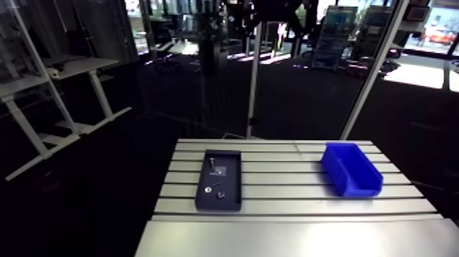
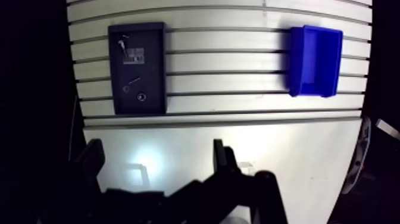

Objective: Pick up the M10 bolt from the tray and put it into the blue bin.

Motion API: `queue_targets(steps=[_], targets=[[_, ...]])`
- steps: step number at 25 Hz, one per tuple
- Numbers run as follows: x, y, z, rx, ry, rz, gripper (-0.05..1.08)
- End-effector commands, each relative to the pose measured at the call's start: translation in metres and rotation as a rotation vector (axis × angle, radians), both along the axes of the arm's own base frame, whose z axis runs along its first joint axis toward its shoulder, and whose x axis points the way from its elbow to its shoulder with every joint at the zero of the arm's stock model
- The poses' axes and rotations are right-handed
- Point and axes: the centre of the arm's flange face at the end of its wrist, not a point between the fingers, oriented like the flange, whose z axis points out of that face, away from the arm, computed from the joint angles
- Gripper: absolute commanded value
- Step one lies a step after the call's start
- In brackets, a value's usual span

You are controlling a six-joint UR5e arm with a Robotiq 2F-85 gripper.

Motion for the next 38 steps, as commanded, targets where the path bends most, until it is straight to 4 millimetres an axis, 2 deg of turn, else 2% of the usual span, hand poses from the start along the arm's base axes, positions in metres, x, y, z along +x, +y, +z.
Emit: queue_targets(steps=[1,18,31,34,38], targets=[[0.001,0.025,0.012,-0.005,0.023,-0.060,0.01],[0.001,0.028,0.013,-0.005,0.025,-0.063,0.01],[0.002,0.021,0.017,-0.017,0.034,-0.045,0.01],[-0.001,0.014,0.015,-0.034,0.043,-0.034,0.01],[-0.010,-0.017,0.000,-0.052,0.040,0.020,0.01]])
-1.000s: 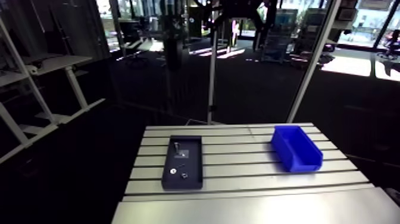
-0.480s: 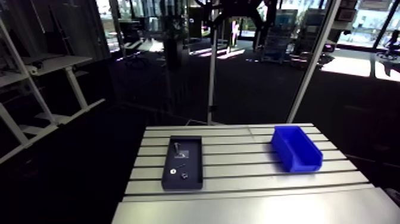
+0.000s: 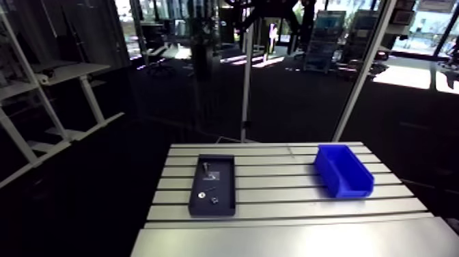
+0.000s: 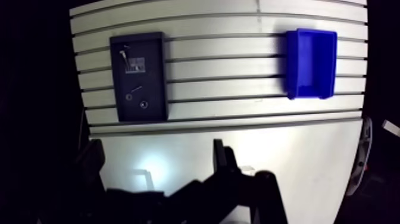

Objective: Pick up the M10 bolt from the tray and put it into the blue bin.

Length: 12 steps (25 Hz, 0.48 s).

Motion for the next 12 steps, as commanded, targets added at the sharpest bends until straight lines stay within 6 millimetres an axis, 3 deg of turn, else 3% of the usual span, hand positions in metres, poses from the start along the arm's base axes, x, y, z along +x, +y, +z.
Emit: queue_targets(steps=[1,5,9,12], targets=[[-0.013,-0.043,-0.018,-0.022,0.008,0.075,0.01],[-0.029,-0.054,-0.044,-0.024,-0.009,0.096,0.01],[-0.038,-0.081,-0.075,-0.019,-0.040,0.156,0.01],[-0.043,-0.086,-0.091,-0.014,-0.041,0.200,0.01]])
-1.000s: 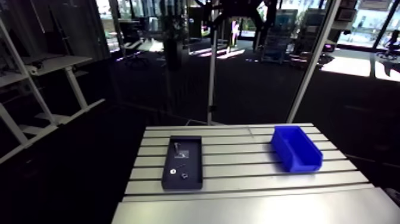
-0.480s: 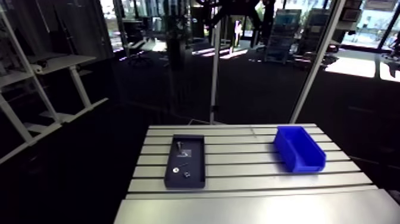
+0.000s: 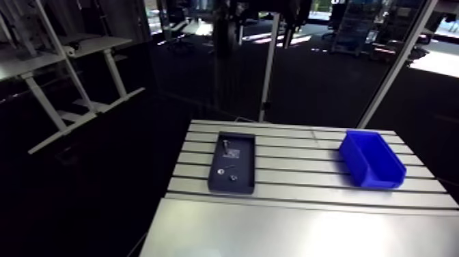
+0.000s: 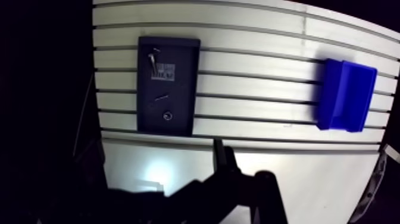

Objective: Pick up the M10 bolt from the tray and put it into the blue bin.

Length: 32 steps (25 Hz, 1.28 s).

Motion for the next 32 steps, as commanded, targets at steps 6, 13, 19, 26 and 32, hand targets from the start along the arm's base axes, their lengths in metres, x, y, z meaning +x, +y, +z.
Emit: queue_targets(steps=[6,13,19,26,32], targets=[[-0.020,-0.030,-0.072,0.015,-0.037,0.135,0.01],[-0.024,-0.046,-0.121,0.057,-0.062,0.182,0.01],[-0.029,-0.057,-0.150,0.086,-0.088,0.205,0.03],[-0.032,-0.065,-0.174,0.089,-0.116,0.216,0.03],[-0.034,-0.073,-0.197,0.089,-0.150,0.227,0.15]])
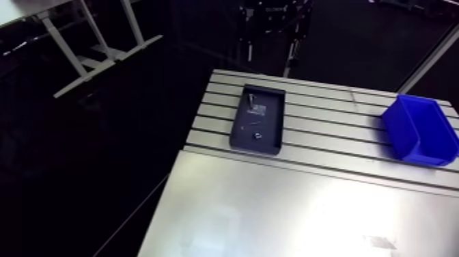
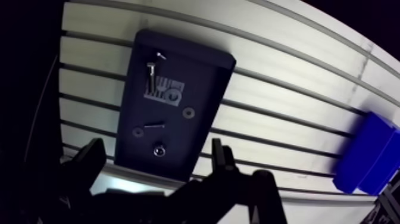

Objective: Pick up the M10 bolt from the tray and put it into the blue bin.

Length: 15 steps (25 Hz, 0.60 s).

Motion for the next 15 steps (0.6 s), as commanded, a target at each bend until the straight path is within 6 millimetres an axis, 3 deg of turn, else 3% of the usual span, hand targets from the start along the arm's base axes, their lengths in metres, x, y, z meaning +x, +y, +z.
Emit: queue_targets(steps=[1,4,6,15], targets=[[-0.003,-0.009,-0.025,0.002,-0.021,0.013,0.23],[-0.007,-0.011,-0.030,-0.006,0.021,0.016,0.33],[-0.008,-0.011,-0.043,-0.001,0.003,0.016,0.40],[-0.013,-0.014,-0.068,-0.009,0.007,0.011,0.44]])
